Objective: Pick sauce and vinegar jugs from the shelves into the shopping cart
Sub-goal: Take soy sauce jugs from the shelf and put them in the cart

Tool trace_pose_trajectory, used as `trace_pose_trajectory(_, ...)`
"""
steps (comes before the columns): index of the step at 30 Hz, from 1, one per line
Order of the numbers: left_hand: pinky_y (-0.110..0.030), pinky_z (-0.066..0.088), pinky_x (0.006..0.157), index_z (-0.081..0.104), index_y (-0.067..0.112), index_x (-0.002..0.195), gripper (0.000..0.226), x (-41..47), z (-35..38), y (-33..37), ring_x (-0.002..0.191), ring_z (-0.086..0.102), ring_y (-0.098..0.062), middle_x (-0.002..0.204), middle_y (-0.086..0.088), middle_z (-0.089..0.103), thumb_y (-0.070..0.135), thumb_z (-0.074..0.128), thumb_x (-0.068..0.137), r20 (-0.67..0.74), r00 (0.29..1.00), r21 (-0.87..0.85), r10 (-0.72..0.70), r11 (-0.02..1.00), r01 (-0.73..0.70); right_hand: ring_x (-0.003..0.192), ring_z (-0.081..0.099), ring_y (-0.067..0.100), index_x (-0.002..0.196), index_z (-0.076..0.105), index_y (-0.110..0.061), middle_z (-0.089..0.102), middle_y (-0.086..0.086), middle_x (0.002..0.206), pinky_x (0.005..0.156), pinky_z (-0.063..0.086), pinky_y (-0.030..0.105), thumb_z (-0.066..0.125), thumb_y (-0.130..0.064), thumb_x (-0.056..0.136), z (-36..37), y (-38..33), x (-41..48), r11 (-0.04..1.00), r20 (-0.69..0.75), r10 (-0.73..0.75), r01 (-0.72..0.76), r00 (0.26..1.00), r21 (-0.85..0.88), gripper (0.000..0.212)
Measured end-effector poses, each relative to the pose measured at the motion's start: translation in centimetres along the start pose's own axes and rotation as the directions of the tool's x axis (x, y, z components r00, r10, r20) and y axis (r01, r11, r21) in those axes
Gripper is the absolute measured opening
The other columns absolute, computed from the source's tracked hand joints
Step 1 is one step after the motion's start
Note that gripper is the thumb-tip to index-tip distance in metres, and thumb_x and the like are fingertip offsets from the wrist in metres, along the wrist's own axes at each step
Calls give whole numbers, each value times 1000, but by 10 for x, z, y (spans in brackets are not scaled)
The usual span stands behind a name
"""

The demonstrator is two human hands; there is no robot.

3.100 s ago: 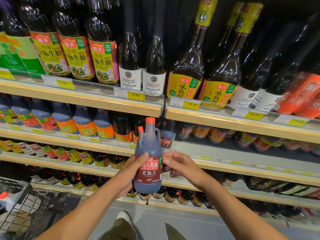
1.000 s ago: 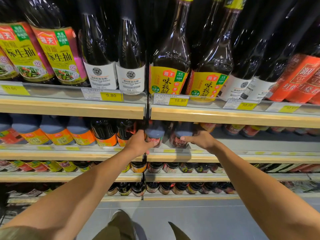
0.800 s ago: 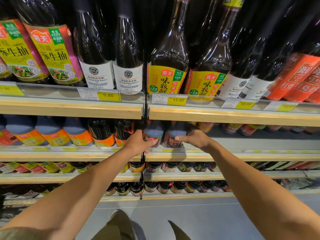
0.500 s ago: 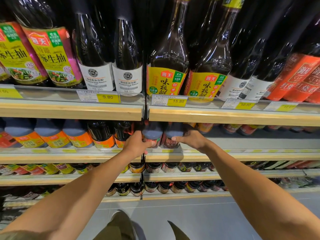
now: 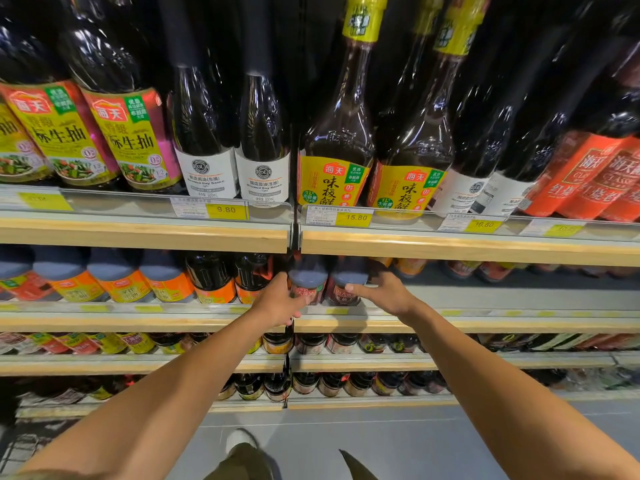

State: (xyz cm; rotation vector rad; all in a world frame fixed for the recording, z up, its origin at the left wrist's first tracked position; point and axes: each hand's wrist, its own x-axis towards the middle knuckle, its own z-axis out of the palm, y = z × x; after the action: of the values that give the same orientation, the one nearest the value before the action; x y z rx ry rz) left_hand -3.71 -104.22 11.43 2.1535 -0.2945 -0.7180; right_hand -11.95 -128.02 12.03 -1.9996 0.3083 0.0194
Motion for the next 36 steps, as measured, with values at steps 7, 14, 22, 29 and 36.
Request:
trace_pose_trajectory(7,-32,34,111,27,7,155,78,-41,6,6,145,36,-28,160,-12,33,26,71,94,-105,993,137,61,990,-46,129,44,15,146,43,-12,46,-6,137,112,37,35,78,-34,88,-12,-16,-43,993,-10,104,-105,995,-49,71)
trace_pose_trajectory(14,-42,27,122,14,29,160,86,-102,12,-8,154,17,-22,169,3,11,40,67,94,-159,970,341,183,932,-120,151,26,26,158,26,-15,27,7,165,123,27,41,77,-58,81,-4,-22,-86,914,-28,-13,1,1000,-405,103)
trace_pose_trajectory(22,-52,-3,124,-3,33,161,95,-164,-14,-35,155,-19,-24,168,1,-17,62,57,93,-286,875,802,390,597,-4,153,22,29,159,23,-24,18,6,168,122,27,52,60,-70,86,40,-49,-117,534,29,-415,269,909,-802,94)
trace_pose_trajectory(29,-64,1,122,-8,32,161,103,-231,-70,-96,156,-10,-34,168,-5,-12,77,47,87,-444,794,832,415,521,193,154,20,30,161,19,-25,17,6,169,124,22,54,74,-57,83,113,-98,-129,381,166,-514,397,842,-835,102)
trace_pose_trajectory(36,-65,9,121,8,31,161,102,-334,-143,-205,156,1,-32,170,-5,1,76,57,83,-572,761,749,306,572,333,155,18,30,161,20,-26,15,8,169,124,17,56,72,-54,85,238,-166,-161,276,261,-560,475,786,-836,97)
